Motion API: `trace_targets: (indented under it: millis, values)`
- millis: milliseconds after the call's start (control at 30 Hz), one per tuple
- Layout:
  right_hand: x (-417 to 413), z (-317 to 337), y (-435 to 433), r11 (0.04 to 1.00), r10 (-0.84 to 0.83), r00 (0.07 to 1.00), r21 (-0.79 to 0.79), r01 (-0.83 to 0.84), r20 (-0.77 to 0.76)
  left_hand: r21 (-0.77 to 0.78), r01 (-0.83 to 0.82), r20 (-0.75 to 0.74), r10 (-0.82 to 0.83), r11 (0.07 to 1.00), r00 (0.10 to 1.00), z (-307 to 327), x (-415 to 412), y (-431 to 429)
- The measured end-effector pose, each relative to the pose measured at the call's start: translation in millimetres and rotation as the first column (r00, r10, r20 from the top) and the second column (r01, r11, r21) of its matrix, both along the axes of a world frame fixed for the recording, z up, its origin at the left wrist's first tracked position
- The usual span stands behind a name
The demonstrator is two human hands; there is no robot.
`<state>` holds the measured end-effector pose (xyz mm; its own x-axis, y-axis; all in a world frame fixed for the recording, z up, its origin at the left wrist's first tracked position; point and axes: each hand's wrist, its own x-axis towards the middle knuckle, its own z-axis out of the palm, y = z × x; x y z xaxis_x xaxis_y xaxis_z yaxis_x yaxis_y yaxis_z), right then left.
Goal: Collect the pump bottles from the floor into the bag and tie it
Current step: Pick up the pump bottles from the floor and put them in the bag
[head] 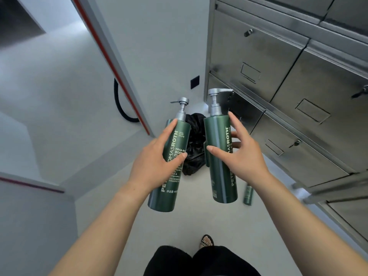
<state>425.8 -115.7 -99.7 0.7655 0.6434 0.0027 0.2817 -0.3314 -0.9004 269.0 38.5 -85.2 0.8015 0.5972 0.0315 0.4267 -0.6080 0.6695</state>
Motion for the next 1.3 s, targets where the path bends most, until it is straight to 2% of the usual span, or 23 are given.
trace_targets:
  millis: [233,500,700,833,1033,1300]
  values:
    - [40,-15,45,0.989,-0.137,0.99,-0.056,0.135,-0.043,-0.061,0.077,-0.014,-0.078,0.995,0.997,-17,51,70]
    - [76,-12,120,0.941,-0.331,0.943,-0.075,0.329,-0.017,-0.018,0.239,-0.008,-0.239,0.971,0.971,-13,128,178]
    - [109,-14,154,0.905,-0.42,0.907,-0.081,0.418,-0.022,-0.045,0.336,-0.046,-0.337,0.941,0.94,-22,179,225]
    - [141,-19,177,0.9,-0.428,0.903,-0.1,0.423,-0.031,-0.061,0.337,-0.048,-0.34,0.94,0.939,-29,210,242]
    - [195,-30,215,0.935,-0.349,0.936,-0.094,0.343,-0.055,-0.023,0.285,-0.065,-0.286,0.958,0.956,-31,250,267]
    - [234,-55,253,0.933,-0.356,0.929,-0.102,0.346,-0.098,-0.007,0.317,-0.09,-0.316,0.948,0.944,-49,296,306]
